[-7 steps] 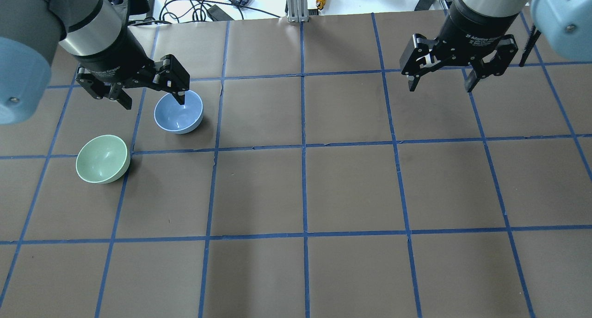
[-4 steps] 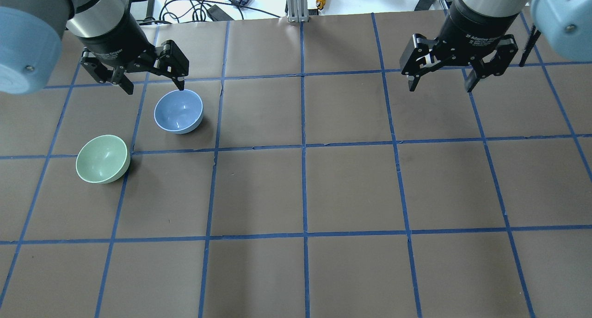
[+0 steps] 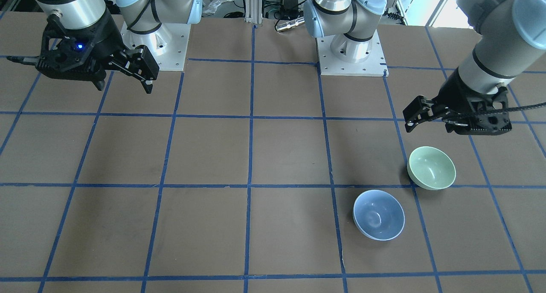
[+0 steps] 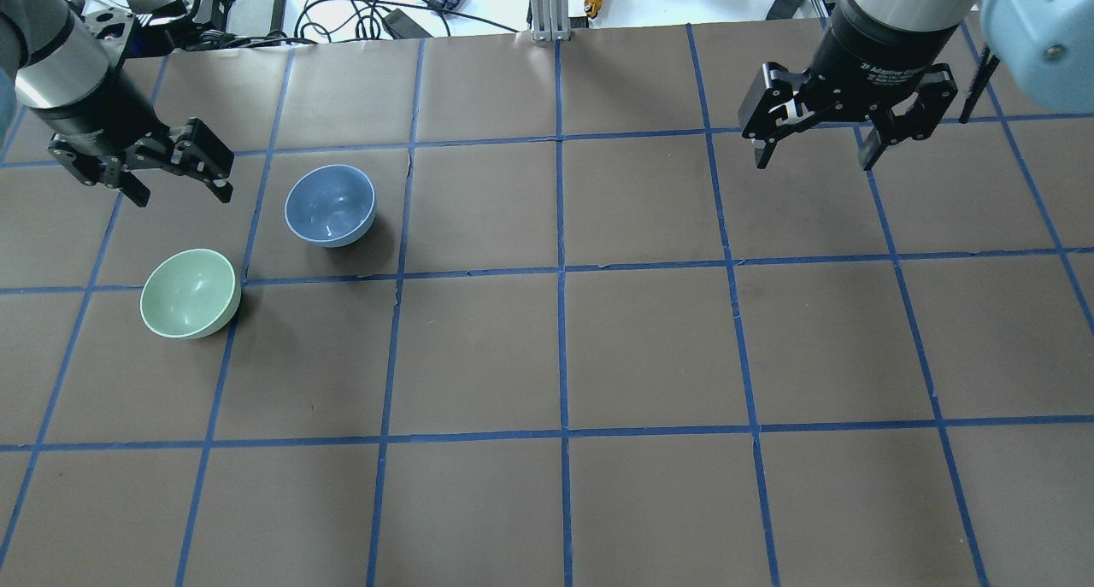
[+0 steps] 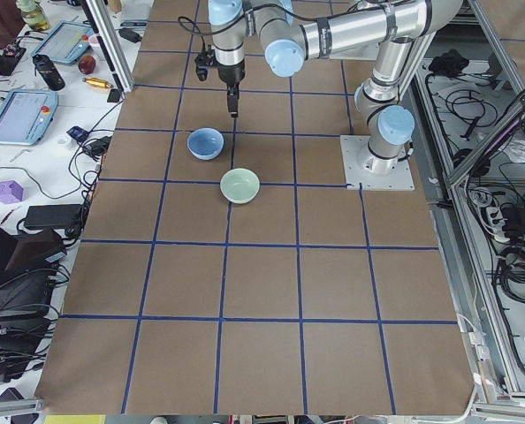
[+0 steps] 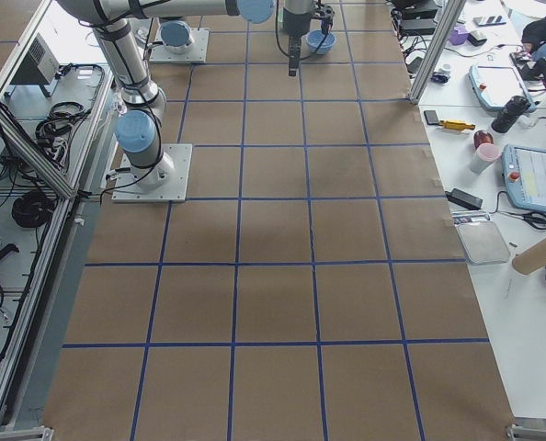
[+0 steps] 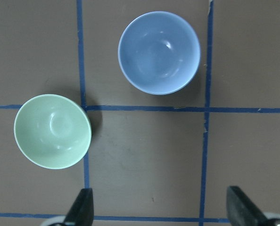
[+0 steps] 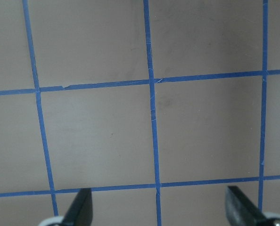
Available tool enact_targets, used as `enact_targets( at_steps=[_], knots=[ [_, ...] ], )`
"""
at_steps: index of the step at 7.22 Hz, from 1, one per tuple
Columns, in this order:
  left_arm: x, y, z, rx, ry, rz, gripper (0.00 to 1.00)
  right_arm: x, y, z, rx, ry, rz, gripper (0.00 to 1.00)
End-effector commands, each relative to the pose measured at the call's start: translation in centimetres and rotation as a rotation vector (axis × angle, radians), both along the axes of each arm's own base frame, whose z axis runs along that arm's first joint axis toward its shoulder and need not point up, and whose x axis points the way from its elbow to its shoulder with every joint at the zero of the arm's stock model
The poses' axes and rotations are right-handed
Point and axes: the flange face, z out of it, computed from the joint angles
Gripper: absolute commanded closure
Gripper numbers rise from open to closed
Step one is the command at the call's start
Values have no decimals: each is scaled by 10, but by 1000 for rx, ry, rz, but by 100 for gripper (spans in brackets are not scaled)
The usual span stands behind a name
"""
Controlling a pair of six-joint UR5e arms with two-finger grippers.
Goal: Stack green bowl on blue bowl
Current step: 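Move the open left gripper away from the blue bowl toward the green bowl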
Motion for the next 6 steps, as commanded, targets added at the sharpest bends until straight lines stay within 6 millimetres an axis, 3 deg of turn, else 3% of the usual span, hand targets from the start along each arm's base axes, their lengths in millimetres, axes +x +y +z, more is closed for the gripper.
enact_targets(
  at_steps=[1,3,6],
  knots=[
    [77,8,-46,-29,18,-50,0,0,0,0,-1,0,0,0],
    [131,16,-99,-64,33,-93,0,0,0,0,-1,0,0,0],
    [163,5,-167,-45,41,-80,0,0,0,0,1,0,0,0]
  ],
)
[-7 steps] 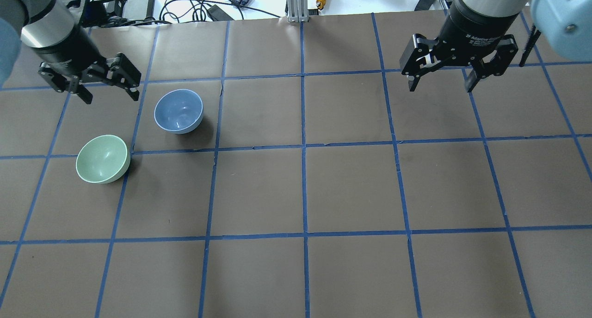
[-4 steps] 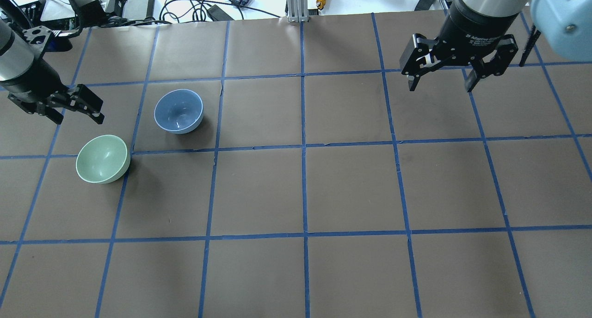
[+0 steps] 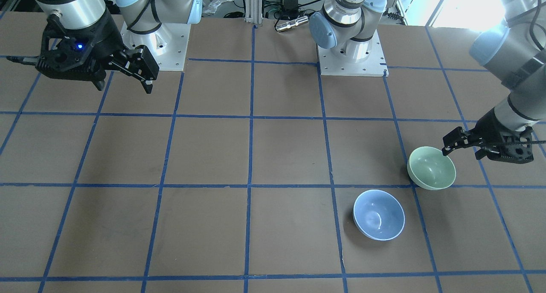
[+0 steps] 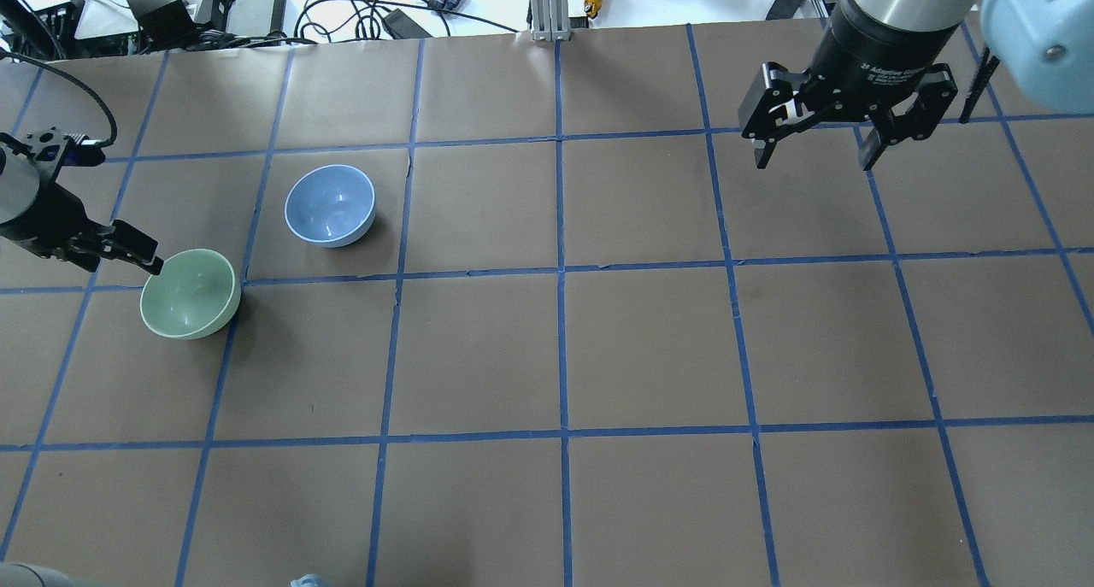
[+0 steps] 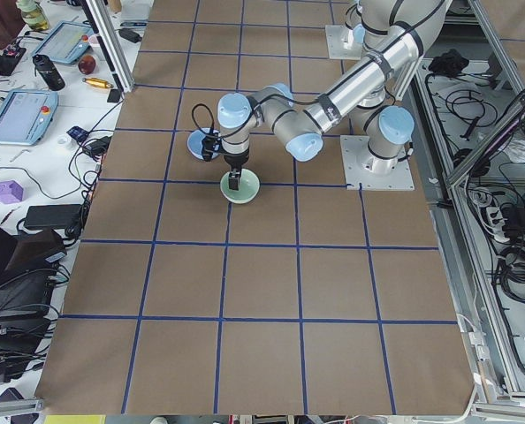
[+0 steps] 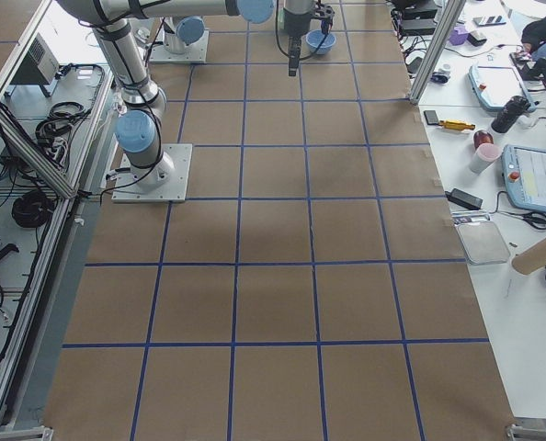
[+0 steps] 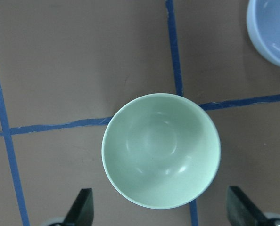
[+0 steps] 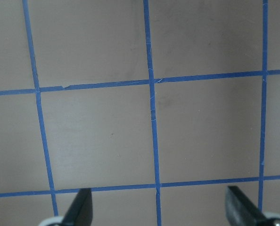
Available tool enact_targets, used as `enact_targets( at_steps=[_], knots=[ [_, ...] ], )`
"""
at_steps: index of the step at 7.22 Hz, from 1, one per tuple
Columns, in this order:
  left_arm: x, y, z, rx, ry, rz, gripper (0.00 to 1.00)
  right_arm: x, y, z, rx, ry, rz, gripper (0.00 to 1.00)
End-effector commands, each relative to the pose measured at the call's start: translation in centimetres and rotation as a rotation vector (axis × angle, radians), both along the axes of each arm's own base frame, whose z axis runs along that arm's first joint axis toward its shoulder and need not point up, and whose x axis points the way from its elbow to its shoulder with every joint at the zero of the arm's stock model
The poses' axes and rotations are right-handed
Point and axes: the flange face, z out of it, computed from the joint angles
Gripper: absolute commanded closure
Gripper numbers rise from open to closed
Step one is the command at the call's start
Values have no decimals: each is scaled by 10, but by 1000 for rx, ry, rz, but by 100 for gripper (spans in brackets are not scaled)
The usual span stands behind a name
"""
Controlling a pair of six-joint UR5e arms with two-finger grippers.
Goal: Stack green bowl on blue bowl
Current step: 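Lower the left gripper onto the green bowl rim and close it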
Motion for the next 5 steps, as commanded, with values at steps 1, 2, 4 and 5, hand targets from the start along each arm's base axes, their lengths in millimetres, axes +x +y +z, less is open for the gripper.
enact_targets(
  at_steps=[1,2,4,5],
  knots=[
    [15,-11,-48,15,6,3,0,0,0,0,1,0,0,0],
    [16,-13,-60,26,12,1,2,0,0,0,-1,0,0,0],
    [23,-9,-68,50,22,10,49,0,0,0,-1,0,0,0],
    [33,-3,-69,61,34,31,52,0,0,0,-1,0,0,0]
  ],
)
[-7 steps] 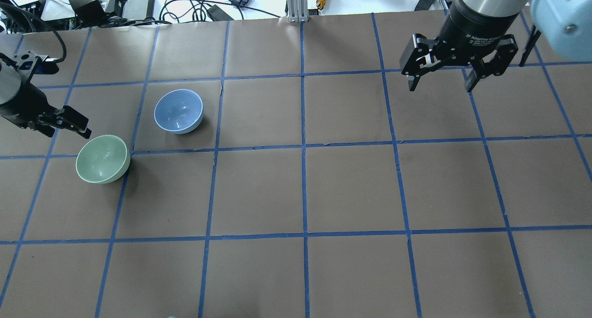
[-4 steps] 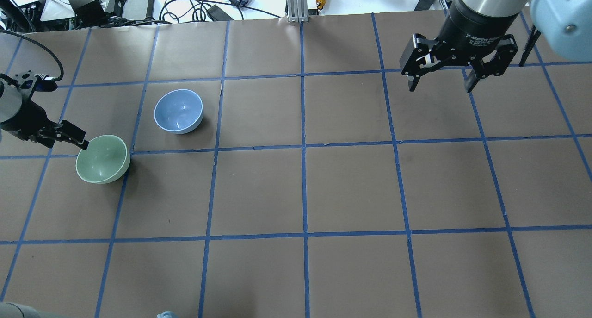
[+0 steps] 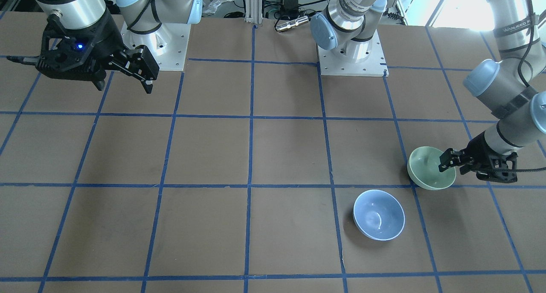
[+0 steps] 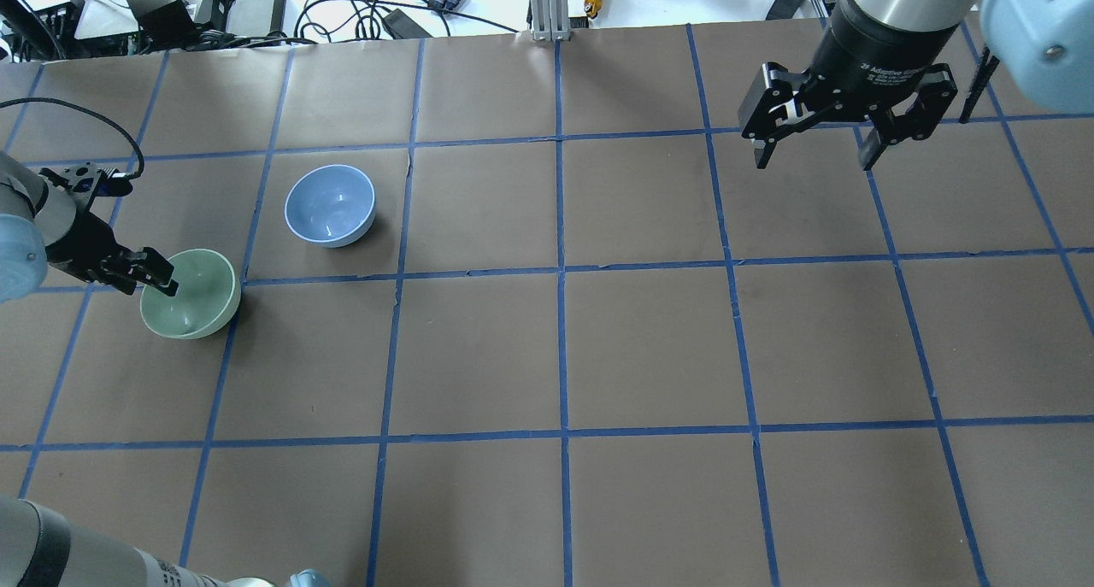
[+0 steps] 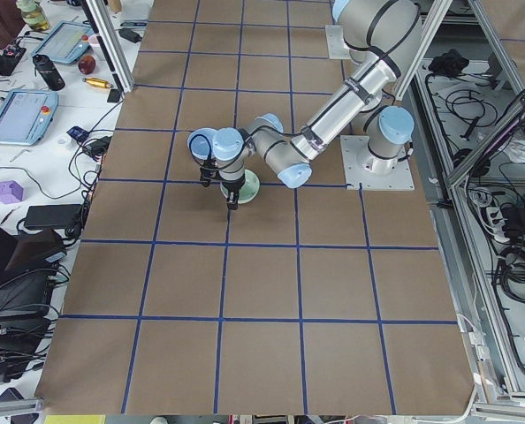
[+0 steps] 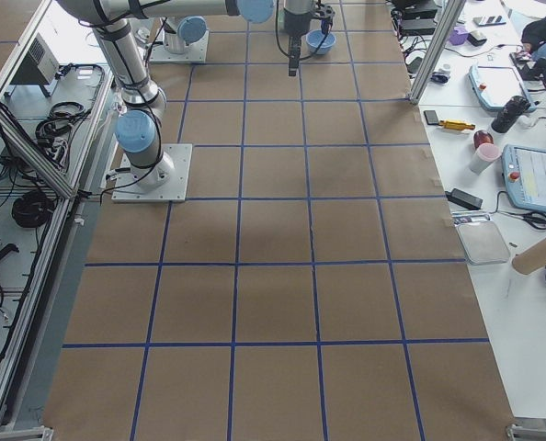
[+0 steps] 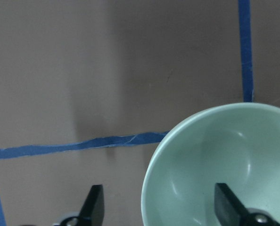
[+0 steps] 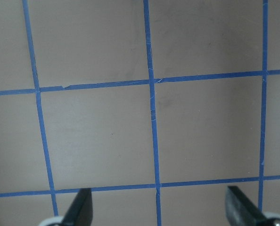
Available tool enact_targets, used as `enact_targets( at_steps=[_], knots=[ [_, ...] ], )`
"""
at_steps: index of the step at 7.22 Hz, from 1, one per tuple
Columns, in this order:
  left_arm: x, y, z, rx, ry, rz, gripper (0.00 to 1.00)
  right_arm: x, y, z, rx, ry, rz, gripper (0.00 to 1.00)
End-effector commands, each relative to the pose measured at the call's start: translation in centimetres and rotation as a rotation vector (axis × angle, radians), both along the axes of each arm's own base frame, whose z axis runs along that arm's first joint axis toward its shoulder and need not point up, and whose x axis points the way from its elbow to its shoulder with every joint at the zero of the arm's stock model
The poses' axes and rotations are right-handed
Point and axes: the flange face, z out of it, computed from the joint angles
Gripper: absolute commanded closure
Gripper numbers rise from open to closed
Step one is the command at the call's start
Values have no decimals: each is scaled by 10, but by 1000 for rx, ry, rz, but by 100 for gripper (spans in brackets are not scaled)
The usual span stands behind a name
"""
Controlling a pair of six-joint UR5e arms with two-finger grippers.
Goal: Stack green bowl on blue bowl
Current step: 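Lower the left gripper onto the green bowl rim and close it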
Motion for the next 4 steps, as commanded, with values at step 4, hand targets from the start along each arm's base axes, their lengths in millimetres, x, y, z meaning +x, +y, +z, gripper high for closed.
enact_targets(
  at_steps=[4],
  knots=[
    [8,7,-4,5,34,35,97,0,0,0,1,0,0,0]
  ],
)
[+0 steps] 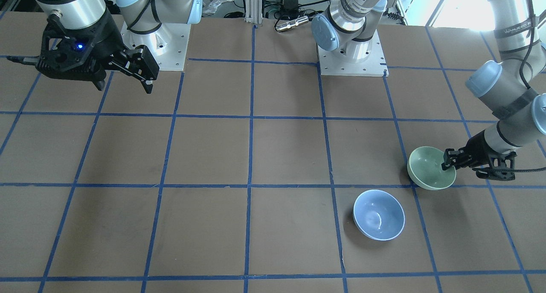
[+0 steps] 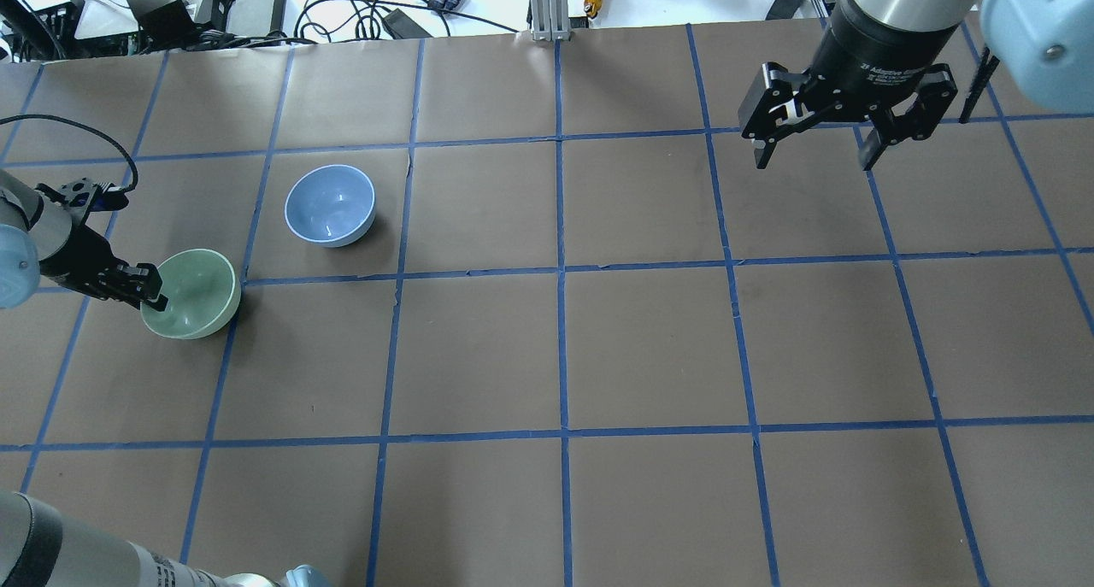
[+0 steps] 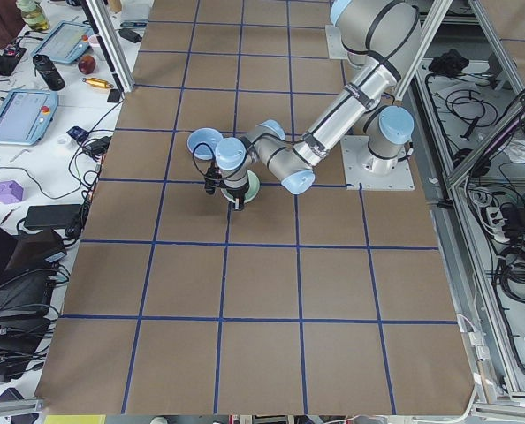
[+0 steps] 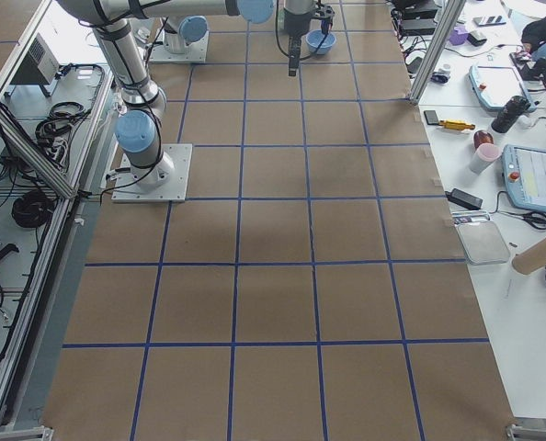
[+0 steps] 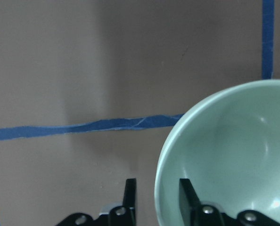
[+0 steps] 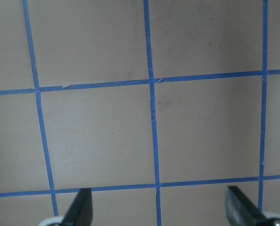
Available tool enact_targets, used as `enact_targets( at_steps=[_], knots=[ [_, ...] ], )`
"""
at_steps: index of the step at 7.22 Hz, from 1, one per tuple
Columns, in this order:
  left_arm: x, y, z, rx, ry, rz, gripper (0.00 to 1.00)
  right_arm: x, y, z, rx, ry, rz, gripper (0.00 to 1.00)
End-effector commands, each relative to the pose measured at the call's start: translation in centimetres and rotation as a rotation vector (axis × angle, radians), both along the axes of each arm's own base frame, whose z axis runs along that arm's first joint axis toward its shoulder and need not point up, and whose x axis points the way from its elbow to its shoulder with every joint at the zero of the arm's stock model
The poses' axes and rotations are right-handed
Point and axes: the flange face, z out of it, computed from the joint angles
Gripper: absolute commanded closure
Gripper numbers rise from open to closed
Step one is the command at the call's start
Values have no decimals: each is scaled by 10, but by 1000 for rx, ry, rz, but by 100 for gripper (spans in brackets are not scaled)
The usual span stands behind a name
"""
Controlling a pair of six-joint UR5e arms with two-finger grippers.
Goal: Stack green bowl on blue bowl
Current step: 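Lower the left gripper onto the green bowl rim and close it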
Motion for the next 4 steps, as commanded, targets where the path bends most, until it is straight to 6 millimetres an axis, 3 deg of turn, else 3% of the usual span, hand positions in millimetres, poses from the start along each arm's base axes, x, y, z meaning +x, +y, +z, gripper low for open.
enact_targets(
  at_steps=[1,3,4],
  knots=[
    [1,-5,10,-31,6,-2,100,0,0,0,0,0,0,0],
    [4,-20,38,-38,2,-5,100,0,0,0,-1,0,0,0],
    [-10,-42,60,-35,4,-10,100,0,0,0,0,0,0,0]
  ],
)
